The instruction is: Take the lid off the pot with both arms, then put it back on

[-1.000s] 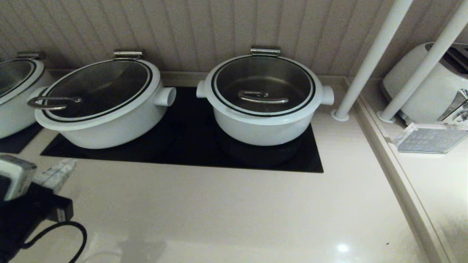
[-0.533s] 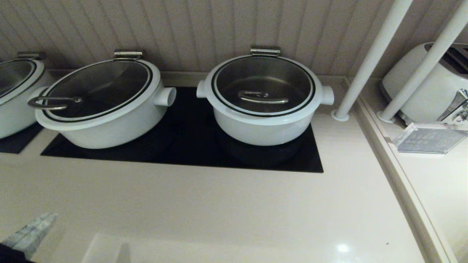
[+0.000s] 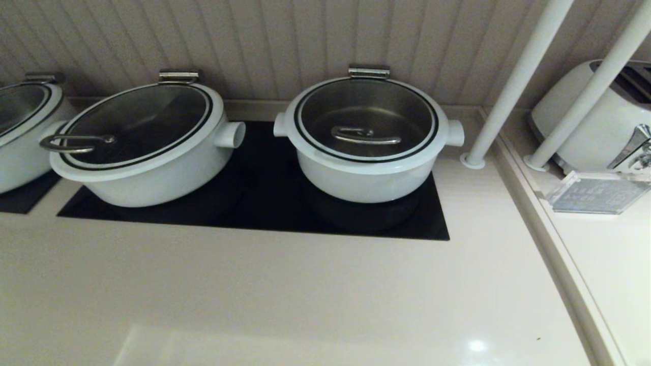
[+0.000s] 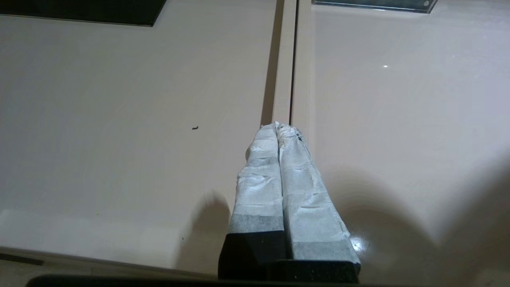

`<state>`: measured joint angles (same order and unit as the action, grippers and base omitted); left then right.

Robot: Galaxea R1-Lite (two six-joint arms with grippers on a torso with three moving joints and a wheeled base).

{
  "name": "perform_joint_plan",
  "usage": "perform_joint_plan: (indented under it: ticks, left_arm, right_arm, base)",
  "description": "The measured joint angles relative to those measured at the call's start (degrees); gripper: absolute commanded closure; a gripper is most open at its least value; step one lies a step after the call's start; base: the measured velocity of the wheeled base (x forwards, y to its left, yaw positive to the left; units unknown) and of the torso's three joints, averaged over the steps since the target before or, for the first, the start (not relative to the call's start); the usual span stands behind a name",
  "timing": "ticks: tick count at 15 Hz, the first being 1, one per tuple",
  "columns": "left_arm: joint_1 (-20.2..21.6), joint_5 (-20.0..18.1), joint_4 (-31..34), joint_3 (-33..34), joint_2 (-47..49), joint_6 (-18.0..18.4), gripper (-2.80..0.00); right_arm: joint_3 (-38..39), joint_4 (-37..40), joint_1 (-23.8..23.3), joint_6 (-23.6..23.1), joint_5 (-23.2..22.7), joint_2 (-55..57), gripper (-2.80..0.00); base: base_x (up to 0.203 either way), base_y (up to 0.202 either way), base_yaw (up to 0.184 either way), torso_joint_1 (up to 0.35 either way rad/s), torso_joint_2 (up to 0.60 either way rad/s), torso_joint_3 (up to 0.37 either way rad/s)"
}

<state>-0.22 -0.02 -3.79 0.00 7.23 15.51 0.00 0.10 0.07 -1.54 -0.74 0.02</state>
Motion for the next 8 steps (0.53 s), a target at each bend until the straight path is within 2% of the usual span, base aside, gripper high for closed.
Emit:
perform_joint_plan:
  ticks: [3,8]
  left_arm:
    - [-0.05,0.02,0.33,0.0,-5.21,-0.49,0.0]
    - [-0.05,0.16,0.31,0.0,-7.07,-0.6,0.0]
  right_arm:
    - [0.0,-0.02,0.0,-0.03,-0.02,0.0,0.0]
    - [0.0,0.0,0.0,-0.02,0.0,0.0,0.0]
  base:
    - [0.0,0.0,0.0,0.0,0.0,0.0]
    - [0.0,0.0,0.0,0.0,0.0,0.0]
